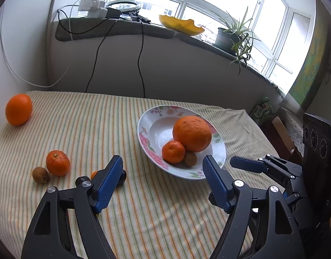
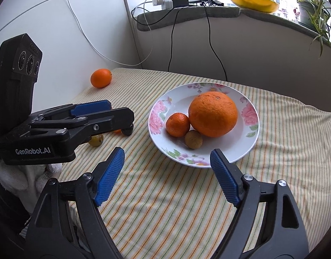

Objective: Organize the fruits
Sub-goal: 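Withdraw both tools and move the right tool to the orange by the wall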

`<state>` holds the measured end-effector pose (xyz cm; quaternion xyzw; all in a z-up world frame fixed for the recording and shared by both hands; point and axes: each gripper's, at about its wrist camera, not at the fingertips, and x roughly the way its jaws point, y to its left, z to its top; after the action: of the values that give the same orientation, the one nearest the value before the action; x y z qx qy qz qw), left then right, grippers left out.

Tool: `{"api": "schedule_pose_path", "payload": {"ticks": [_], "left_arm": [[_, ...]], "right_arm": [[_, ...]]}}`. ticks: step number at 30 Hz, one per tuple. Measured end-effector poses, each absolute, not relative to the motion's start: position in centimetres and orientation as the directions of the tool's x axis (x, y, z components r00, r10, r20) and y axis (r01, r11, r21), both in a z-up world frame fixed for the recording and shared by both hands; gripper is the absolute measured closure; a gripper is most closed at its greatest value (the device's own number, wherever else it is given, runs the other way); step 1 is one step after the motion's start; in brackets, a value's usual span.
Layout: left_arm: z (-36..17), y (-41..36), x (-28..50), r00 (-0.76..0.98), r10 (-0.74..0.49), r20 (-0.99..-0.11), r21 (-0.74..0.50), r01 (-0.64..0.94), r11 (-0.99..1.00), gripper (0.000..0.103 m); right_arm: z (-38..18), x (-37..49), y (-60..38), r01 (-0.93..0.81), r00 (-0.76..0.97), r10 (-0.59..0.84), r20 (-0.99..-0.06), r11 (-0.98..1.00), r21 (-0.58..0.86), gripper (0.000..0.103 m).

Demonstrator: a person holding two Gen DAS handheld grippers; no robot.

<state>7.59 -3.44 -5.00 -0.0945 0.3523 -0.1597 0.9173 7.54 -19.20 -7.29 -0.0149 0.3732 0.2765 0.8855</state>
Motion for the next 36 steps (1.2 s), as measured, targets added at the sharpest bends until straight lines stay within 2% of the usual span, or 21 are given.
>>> {"api": "schedule_pose_path", "payload": {"ticks": [19,36], "left_arm": [[-6.1,4.4,3.0,0.736,-0.195,-0.648,-0.235,0.051,0.971,0.024],[-7.3,10.0,2.9,0.743,-0.128,-0.657,-0.254,-0.058,0.965,0.024]], "right_arm": [[-7.0,6.1,-16.7,-0.571,0.528,0.523,-0.669,0.802,0.176,0.019],[-7.0,6.2,-12.9,-0.652,0.453,0.575,-0.681,0.735,0.187,0.019]]}}
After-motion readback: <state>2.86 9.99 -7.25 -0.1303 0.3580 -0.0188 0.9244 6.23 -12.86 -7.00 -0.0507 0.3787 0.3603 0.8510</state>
